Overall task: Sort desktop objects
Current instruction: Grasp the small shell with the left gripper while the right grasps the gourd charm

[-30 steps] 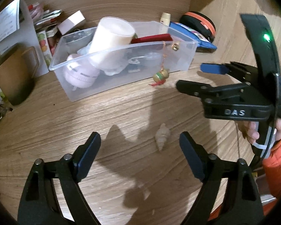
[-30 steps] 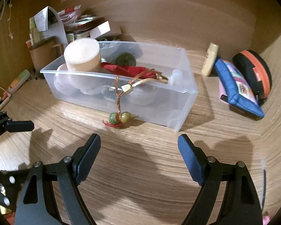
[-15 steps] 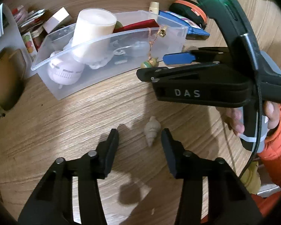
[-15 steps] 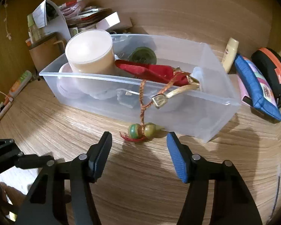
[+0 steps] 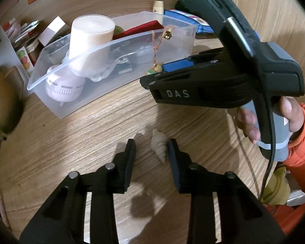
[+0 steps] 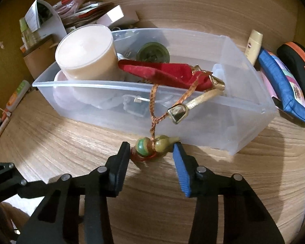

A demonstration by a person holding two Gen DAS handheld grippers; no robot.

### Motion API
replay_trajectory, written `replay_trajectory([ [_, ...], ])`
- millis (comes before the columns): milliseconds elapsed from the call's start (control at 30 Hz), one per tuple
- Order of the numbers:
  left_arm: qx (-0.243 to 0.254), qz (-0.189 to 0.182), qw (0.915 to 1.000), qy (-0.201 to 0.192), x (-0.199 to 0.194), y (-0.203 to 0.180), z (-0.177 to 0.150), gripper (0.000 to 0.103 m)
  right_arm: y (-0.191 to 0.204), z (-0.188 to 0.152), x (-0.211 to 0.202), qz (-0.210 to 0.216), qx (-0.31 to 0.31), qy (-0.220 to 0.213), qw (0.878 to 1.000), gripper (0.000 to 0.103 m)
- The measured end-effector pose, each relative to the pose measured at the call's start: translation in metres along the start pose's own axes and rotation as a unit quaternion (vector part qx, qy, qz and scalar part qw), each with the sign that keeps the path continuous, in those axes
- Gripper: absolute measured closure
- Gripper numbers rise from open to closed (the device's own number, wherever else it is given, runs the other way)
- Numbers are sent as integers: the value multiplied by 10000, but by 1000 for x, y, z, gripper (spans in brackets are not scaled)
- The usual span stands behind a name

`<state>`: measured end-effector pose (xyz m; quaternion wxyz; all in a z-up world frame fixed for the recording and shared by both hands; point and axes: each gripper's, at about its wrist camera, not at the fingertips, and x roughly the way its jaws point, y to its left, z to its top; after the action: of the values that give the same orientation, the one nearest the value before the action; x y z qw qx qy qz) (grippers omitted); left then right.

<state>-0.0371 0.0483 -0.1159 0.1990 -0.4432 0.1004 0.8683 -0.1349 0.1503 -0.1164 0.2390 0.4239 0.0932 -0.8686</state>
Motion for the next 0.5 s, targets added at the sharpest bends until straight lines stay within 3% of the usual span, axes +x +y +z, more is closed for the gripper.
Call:
replay_trajectory([
  [100,24,-9,10000,-17,-1,1,-2,75,0,-1,0,30,-11,-7,10000,71],
  [233,-47,-10,10000,-30,-4,6,-6,87,-2,-3,0,70,0,-39,10000,73],
  [500,-472,-120,9988,-56,-13,24,-16,90,3,-12,-19,123,-141,-308,9994,73],
])
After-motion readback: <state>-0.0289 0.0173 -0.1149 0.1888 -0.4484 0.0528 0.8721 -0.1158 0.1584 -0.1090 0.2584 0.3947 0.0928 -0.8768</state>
